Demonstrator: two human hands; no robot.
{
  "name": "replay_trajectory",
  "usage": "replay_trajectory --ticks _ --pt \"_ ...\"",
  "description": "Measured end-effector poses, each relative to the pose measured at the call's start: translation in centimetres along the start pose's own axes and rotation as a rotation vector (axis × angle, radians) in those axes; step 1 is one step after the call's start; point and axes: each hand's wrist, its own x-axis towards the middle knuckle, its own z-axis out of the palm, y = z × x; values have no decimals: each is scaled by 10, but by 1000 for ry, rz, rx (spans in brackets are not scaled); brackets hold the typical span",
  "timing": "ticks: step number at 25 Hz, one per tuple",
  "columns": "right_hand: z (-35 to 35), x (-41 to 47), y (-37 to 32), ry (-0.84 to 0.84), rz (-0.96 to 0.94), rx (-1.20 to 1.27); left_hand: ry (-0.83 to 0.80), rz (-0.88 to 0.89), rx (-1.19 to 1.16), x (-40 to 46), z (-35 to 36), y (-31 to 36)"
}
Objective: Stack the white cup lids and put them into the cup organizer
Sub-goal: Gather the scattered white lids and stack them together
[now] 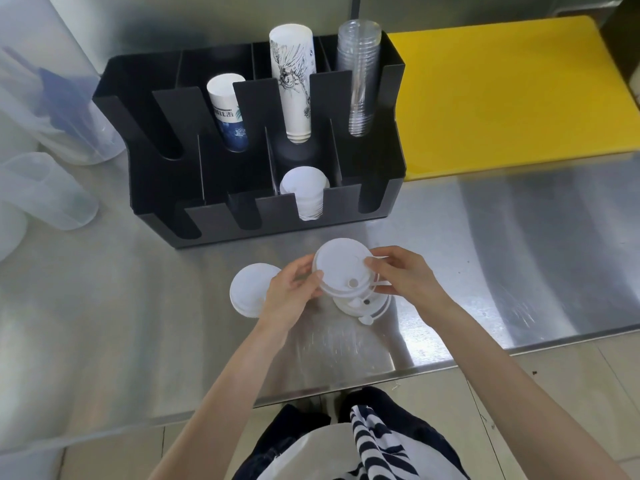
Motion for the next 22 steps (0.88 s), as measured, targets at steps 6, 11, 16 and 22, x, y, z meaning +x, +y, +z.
replay_trajectory --ticks 6,11,16,22 --pt "-11 -3 17 104 0 -82 28 -59 67 5 21 -12" --pt "-11 -4 32 140 38 -112 24 -5 321 8 28 -22" --pt "-11 -2 45 157 70 -141 6 28 506 14 29 -26" --pt "-7 -1 53 198 -61 -343 16 99 644 17 29 -29"
